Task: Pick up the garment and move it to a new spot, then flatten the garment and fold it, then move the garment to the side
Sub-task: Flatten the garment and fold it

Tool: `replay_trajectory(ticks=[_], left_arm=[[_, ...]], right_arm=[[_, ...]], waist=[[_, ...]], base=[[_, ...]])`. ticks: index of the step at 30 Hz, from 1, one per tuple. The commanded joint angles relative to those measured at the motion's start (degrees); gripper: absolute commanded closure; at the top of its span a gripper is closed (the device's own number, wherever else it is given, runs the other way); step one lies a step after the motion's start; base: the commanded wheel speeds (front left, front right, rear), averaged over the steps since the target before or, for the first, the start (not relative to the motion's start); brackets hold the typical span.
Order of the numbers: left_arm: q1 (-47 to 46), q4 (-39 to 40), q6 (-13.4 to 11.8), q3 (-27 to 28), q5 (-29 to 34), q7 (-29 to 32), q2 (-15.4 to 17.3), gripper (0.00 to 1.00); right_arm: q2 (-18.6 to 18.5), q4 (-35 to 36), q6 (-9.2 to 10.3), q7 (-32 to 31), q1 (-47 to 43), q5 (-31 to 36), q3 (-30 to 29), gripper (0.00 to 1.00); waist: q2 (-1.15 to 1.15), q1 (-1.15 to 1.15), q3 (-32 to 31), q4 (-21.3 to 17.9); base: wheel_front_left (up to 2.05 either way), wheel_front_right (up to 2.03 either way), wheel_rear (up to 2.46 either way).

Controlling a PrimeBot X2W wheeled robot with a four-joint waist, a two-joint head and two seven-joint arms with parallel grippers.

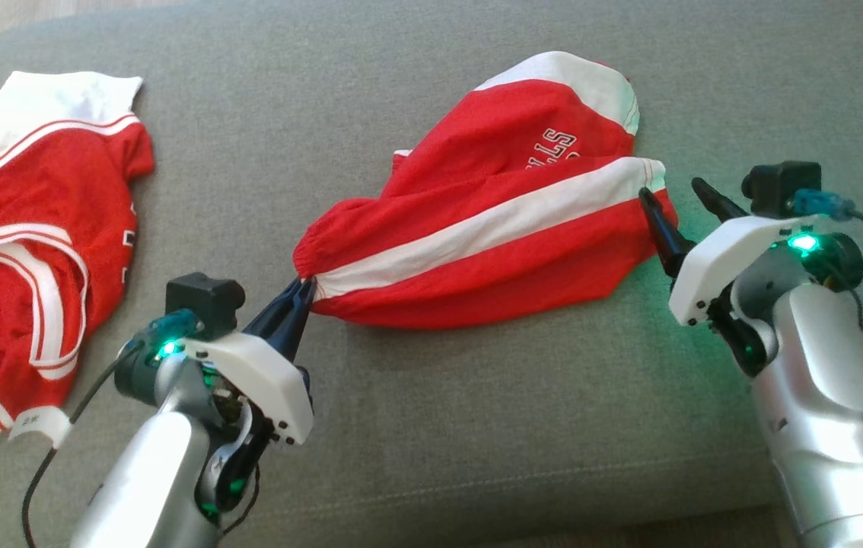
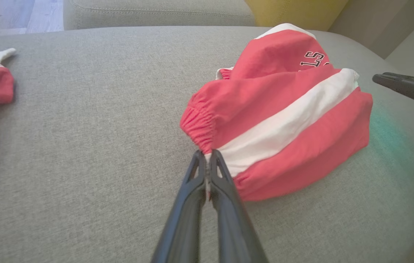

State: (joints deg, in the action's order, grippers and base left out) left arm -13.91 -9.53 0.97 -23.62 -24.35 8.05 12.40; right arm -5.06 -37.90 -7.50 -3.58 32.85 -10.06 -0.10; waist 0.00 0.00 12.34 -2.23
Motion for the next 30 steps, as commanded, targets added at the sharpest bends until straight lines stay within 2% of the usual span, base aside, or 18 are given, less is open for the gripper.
replay_trajectory(ticks=[1,10,24,25,26,27,29,30], left_arm=[[-1.56,1.94,-0.31,1.87,0.43,-0.06,1.55,1.0],[-2.28,0.61,-0.13,1.7,0.3,-0.56,2.06,1.0],[-3.09,-0.53,-0.45,1.19,0.55,-0.28,3.11,1.0],[-3.12,-0.47,-0.55,1.1,0.6,-0.23,3.09,1.0],[-3.15,-0.43,-0.64,1.03,0.62,-0.18,3.08,1.0],[-3.17,-0.42,-0.69,0.97,0.61,-0.16,3.09,1.0],[-3.28,-0.75,-0.69,0.96,0.52,-0.32,3.11,1.0],[-3.38,-1.0,-0.7,0.99,0.44,-0.47,3.09,1.0]], right_arm=[[-0.39,0.76,0.01,-0.86,2.37,0.59,0.73,0.0],[-1.24,-4.31,0.01,-4.11,6.14,-3.39,4.0,0.0],[-2.9,-12.37,0.01,-1.71,12.1,-8.68,10.44,0.0],[-3.02,-12.94,0.01,-1.66,12.44,-9.08,10.98,0.09],[-3.12,-13.45,0.01,-1.48,12.75,-9.48,11.46,0.23],[-3.22,-13.9,0.01,-1.26,13.05,-9.88,11.94,0.54],[-3.4,-14.72,0.01,-0.93,13.56,-10.74,12.99,0.94],[-3.49,-15.06,0.01,-0.68,13.78,-11.19,13.48,1.0]], waist=[[0.0,0.0,0.19,0.23],[0.0,0.0,1.04,0.8],[0.0,0.0,2.87,1.33],[0.0,0.0,2.94,1.39],[0.0,0.0,2.99,1.44],[0.0,0.0,3.03,1.49],[0.0,0.0,3.05,1.56],[0.0,0.0,3.0,1.56]], base=[[0.0,0.0,0.0],[0.0,0.0,0.0],[0.0,0.0,0.0],[0.0,0.0,0.0],[0.0,0.0,0.0],[0.0,0.0,0.0],[0.0,0.0,0.0],[0.0,0.0,0.0]])
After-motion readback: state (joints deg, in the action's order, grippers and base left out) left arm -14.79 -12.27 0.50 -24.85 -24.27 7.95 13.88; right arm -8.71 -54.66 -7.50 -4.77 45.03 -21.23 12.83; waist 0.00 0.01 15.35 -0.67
